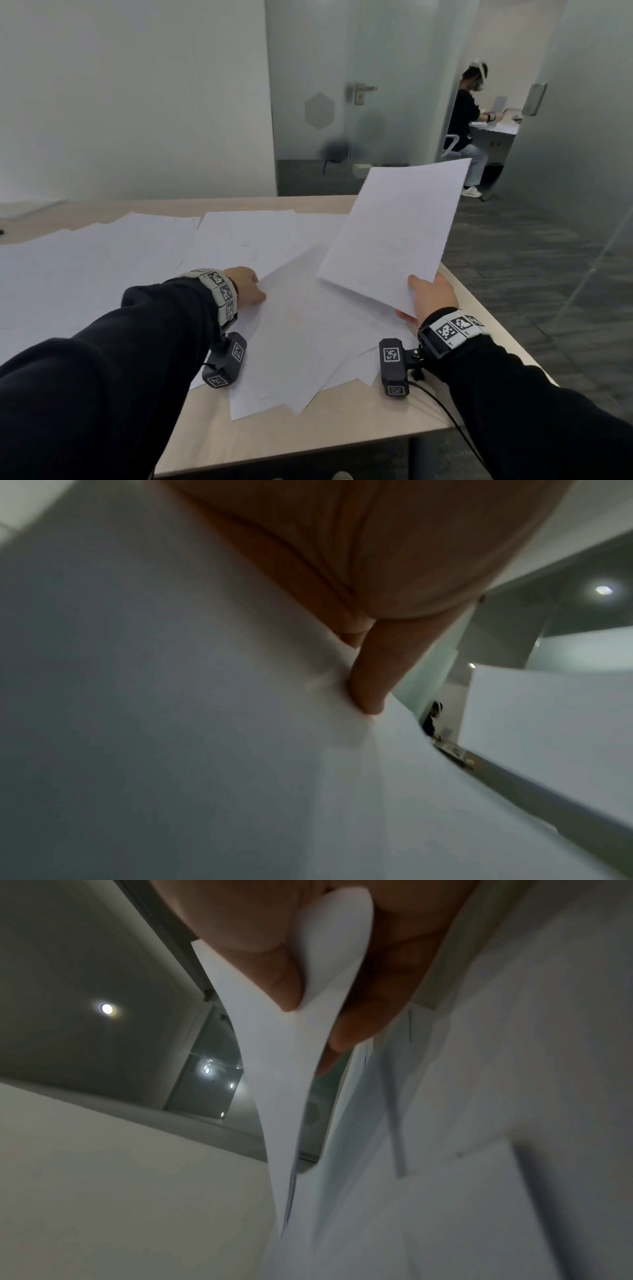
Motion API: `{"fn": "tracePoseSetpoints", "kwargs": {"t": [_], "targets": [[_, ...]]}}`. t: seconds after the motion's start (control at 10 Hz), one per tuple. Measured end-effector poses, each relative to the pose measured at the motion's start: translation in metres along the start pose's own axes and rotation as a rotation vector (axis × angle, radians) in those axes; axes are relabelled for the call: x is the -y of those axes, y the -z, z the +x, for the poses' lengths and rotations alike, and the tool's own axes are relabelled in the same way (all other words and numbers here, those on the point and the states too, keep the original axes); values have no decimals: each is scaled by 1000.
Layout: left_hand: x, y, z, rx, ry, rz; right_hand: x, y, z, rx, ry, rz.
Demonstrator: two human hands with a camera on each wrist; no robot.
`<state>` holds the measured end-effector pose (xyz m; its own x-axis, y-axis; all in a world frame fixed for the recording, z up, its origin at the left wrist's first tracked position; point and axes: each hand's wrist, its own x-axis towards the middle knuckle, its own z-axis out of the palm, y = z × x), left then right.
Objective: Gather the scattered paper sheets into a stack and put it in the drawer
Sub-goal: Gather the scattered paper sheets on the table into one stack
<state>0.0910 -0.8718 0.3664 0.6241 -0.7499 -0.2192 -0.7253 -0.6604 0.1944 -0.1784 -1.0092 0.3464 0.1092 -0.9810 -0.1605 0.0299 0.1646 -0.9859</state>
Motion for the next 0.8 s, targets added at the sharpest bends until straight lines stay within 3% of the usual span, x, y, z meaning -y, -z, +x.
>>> {"fn": "tracePoseSetpoints", "kwargs": {"t": [0.3,0.4,0.5,0.6,0.8], "targets": [[69,6,-7,-289,148,-603,-1,-1,3,-105,-104,249],[73,1,-12,-329,167,-738,-2,-7,-5,79,34,-546],[65,-5,-16,-294,157,-847,-2,-17,-16,197,-109,-216],[51,-14,-19,-255,130,-886,-7,-27,-24,275,-163,-140],[19,-23,-26,-211,121,-774,-9,-36,-42,495,-43,-227]]}}
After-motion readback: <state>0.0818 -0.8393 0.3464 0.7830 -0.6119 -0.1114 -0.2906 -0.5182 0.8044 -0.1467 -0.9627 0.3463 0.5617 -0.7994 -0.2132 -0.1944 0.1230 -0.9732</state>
